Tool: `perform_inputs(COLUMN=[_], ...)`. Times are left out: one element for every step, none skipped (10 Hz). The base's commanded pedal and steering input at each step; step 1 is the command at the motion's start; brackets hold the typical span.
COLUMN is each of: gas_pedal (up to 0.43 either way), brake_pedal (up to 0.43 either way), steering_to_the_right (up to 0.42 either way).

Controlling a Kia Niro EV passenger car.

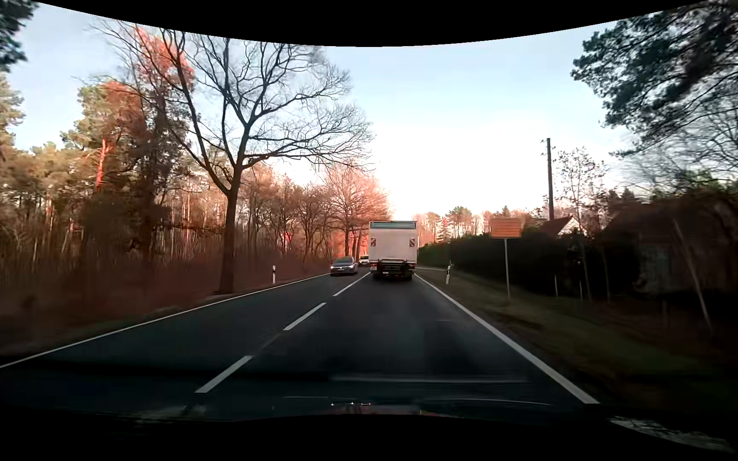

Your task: Follow the waypoints while adhering to traffic rules and regulations

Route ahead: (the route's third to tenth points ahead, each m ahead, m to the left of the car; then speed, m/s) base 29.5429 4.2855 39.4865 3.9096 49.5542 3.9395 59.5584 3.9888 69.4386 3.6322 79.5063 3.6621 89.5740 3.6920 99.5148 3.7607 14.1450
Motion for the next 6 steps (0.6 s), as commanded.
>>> perform_inputs(gas_pedal=[0.000, 0.000, 0.000, 0.028, 0.047, 0.087], brake_pedal=[0.000, 0.000, 0.000, 0.000, 0.000, 0.000], steering_to_the_right=[-0.002, 0.000, 0.000, 0.001, 0.003, 0.003])
